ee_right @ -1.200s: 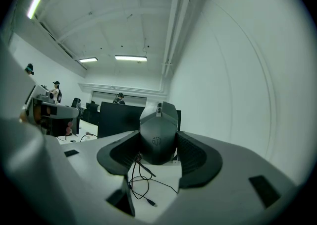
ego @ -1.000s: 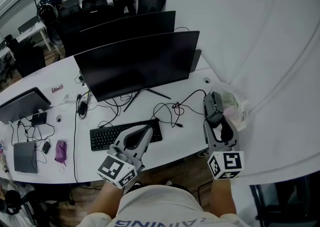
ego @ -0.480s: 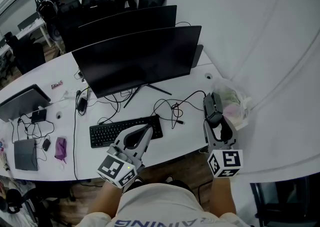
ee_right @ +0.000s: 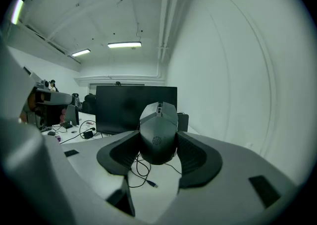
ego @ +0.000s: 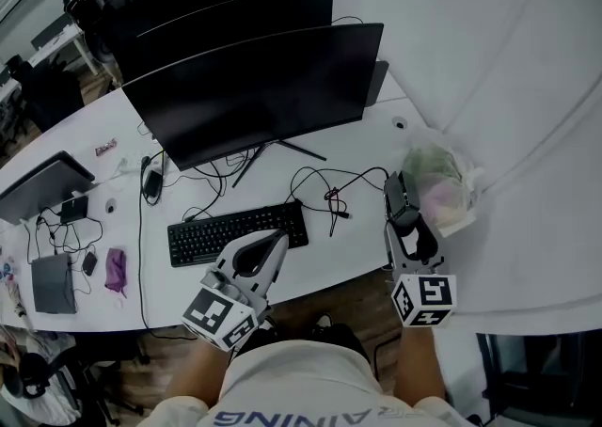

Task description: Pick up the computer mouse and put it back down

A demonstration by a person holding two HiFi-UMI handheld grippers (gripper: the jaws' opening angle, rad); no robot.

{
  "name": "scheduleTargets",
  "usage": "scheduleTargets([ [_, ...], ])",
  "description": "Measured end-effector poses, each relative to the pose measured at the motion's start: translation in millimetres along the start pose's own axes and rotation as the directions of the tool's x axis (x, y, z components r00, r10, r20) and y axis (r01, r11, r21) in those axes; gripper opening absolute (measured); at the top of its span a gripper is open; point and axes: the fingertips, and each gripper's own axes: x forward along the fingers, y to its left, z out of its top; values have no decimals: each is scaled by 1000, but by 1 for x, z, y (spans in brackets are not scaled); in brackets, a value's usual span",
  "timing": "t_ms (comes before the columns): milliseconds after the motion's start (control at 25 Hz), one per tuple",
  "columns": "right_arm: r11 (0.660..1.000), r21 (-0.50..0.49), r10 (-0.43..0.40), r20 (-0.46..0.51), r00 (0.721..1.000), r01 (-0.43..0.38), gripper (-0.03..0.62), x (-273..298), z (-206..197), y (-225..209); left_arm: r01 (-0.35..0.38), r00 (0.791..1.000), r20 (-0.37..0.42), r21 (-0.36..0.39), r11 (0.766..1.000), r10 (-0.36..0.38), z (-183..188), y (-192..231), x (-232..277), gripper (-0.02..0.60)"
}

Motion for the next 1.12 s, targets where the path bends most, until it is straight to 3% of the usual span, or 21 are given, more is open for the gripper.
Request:
scheduleTargets([
  [560,1000,27,4,-141,990,0,250,31,-66,-19,-25,996,-85,-36,999,22,-32,7,19,7],
  [1120,999,47,10,-290,957,4,250,58,-142,-35,-34,990,-141,-50,998,26,-57,16,47,7],
])
